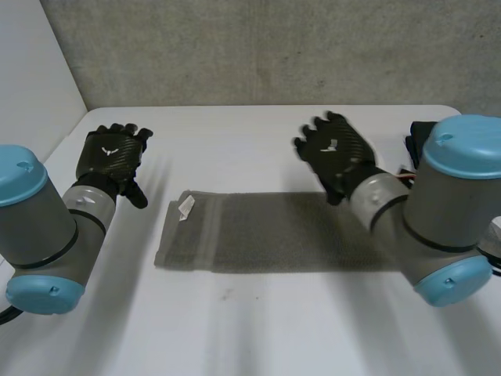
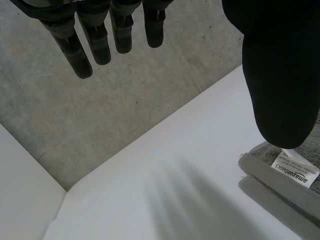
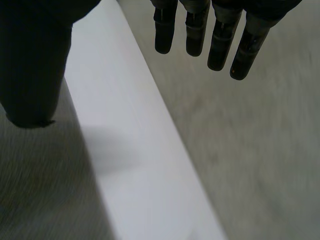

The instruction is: Fold the laundry.

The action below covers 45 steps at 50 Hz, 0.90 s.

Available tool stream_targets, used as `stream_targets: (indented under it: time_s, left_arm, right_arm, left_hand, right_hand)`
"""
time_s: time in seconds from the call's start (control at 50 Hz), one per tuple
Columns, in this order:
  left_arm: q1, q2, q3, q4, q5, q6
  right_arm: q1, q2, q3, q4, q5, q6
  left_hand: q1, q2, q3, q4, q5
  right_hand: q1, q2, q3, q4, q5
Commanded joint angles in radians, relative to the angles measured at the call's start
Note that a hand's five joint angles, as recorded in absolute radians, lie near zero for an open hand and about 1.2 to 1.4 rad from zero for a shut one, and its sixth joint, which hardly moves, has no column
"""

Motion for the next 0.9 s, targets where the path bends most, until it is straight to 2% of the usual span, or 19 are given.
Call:
stream_targets:
  time_s: [0.02,0.08,0.18,0.3,0.42,0.54,0.68,0.76,0.82,0.9]
  left_arm:
    - [-0.011,-0.005,-0.009,0.0,0.005,-0.001]
    - [-0.012,-0.009,-0.01,0.0,0.005,-0.003]
    - [-0.012,-0.012,-0.01,0.0,0.005,-0.001]
    - [-0.012,-0.016,-0.01,0.0,0.006,-0.003]
    - [-0.015,-0.02,-0.015,0.002,0.006,-0.001]
    - [-0.023,-0.025,-0.021,0.003,0.008,-0.001]
    - [-0.025,-0.026,-0.021,0.003,0.009,-0.001]
    - [-0.023,-0.026,-0.021,0.003,0.009,-0.001]
    - [-0.023,-0.026,-0.021,0.003,0.009,-0.001]
    - [-0.023,-0.026,-0.023,0.003,0.009,-0.001]
  right_arm:
    - [-0.316,-0.084,0.178,0.038,-0.042,0.258]
    - [-0.423,-0.099,0.224,0.072,-0.111,0.253]
    - [-0.645,-0.104,0.287,0.116,-0.278,0.238]
    - [-0.786,-0.104,0.345,0.121,-0.381,0.149]
    - [-0.832,-0.081,0.38,0.121,-0.39,0.019]
    - [-0.865,-0.055,0.384,0.113,-0.393,-0.003]
    - [-0.868,0.005,0.371,0.072,-0.395,-0.006]
    - [-0.869,0.033,0.359,0.061,-0.393,-0.009]
    - [-0.871,0.046,0.347,0.06,-0.392,-0.009]
    - [-0.886,0.037,0.345,0.041,-0.375,-0.009]
  left_hand:
    - [0.007,-0.009,-0.017,-0.007,-0.023]
    - [0.007,-0.009,-0.017,-0.007,-0.023]
    - [0.007,-0.009,-0.017,-0.007,-0.023]
    - [0.007,-0.009,-0.017,-0.007,-0.023]
    - [0.01,-0.006,-0.014,-0.004,-0.02]
    - [0.007,-0.009,-0.017,-0.007,-0.023]
    - [0.007,-0.009,-0.017,-0.007,-0.023]
    - [0.007,-0.009,-0.017,-0.007,-0.023]
    - [0.007,-0.009,-0.017,-0.007,-0.023]
    - [0.007,-0.009,-0.017,-0.007,-0.023]
  right_hand:
    - [0.025,-0.011,-0.006,-0.009,-0.008]
    - [0.034,-0.002,0.003,0.0,0.001]
    - [0.213,0.177,0.182,0.179,0.18]
    - [0.281,0.245,0.249,0.246,0.248]
    - [0.283,0.248,0.252,0.249,0.251]
    - [0.322,0.286,0.29,0.287,0.289]
    - [0.55,0.515,0.519,0.516,0.518]
    - [0.773,0.738,0.742,0.739,0.741]
    - [1.136,1.1,1.105,1.102,1.103]
    - [1.137,1.101,1.106,1.103,1.104]
